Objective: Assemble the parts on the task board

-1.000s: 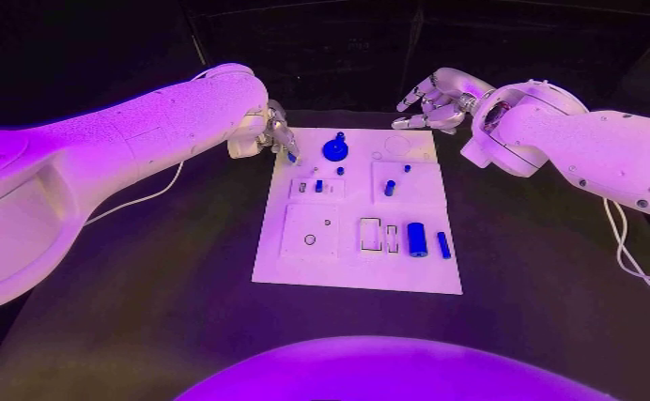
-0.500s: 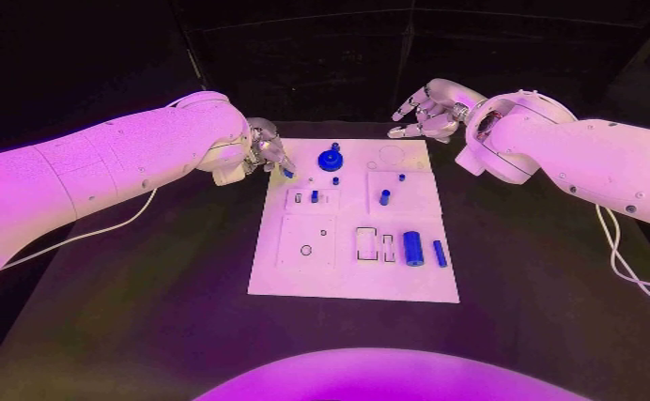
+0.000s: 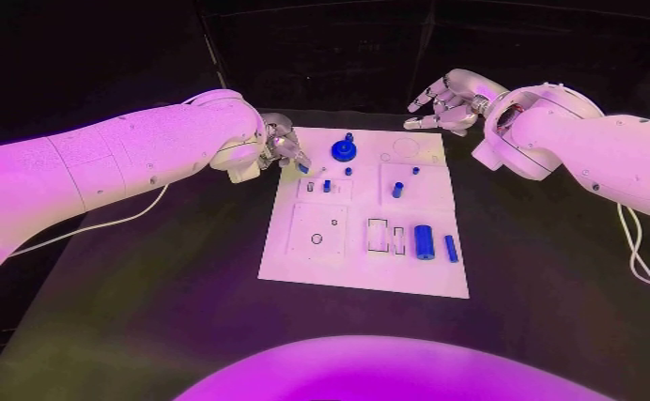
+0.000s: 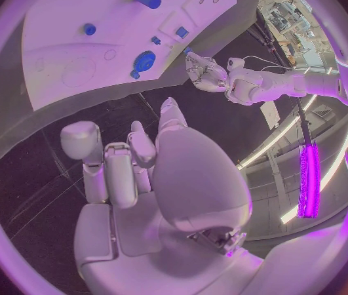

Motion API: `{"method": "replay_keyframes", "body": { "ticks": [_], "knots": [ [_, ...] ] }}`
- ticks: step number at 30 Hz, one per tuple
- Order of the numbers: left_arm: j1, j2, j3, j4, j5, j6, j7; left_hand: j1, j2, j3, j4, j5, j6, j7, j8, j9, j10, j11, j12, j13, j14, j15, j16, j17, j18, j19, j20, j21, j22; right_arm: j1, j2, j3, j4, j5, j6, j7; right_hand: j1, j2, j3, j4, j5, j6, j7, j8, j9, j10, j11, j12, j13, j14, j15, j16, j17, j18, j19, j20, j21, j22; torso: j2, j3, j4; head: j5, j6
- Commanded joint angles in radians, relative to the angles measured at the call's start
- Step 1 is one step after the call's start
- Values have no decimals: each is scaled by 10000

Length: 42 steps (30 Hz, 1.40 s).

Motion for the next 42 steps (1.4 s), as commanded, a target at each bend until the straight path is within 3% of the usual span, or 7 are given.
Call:
{"method": "replay_keyframes", "body": {
  "ticks": [1,14,23,29,42],
  "knots": [
    [-38,-10,-2,86,22,-304,-133,3,122,967,-930,30,-22,-70,58,-8,125,-43,55,12,1055,-86,31,2634,61,64,16,40,19,15,19,5,0,-17,-29,110,103,-14,2,-66,45,-61,0,41,-6,-80,-14,-35,-18,553,-65,-32,523,111,-48,4,-66,-17,5,9,-7,16,-27],
    [-172,33,-137,336,-479,-758,-353,-46,73,1032,-926,44,0,-92,110,13,167,-60,86,52,1055,-98,31,2634,58,77,6,50,32,14,30,5,-17,-17,-23,100,111,-4,-6,-67,80,-65,0,43,-7,-87,-15,-43,-27,550,-67,-41,513,113,-52,2,-74,-28,5,3,-7,44,-63],
    [-200,39,-263,405,-518,-600,-497,-274,-92,1249,-851,67,79,-187,421,186,245,-135,90,67,1055,-155,31,2634,58,91,-43,45,49,13,46,5,-29,-17,-4,88,112,-1,-8,-66,89,-67,0,42,-7,-89,-15,-45,-30,549,-67,-44,509,112,-52,2,-75,-28,5,11,-11,72,-95],
    [-203,49,-310,394,-521,-457,-557,-312,-123,1301,-840,71,67,-206,492,239,251,-151,76,54,1055,-168,31,2634,61,86,-55,31,41,13,55,5,-47,-17,9,100,112,5,-13,-64,106,-72,1,42,-8,-90,-15,-47,-31,549,-67,-47,508,114,-57,1,-83,-41,7,4,-5,47,-71],
    [-204,176,-493,414,-521,-309,-561,-373,-160,1361,-816,71,50,-223,584,309,267,-164,73,56,1055,-179,31,2634,61,83,-68,19,39,13,87,5,-68,-17,29,117,112,5,-13,-64,106,-72,1,42,-8,-90,-15,-47,-31,549,-67,-47,508,114,-57,1,-83,-41,4,11,-17,27,-148]
  ]
}}
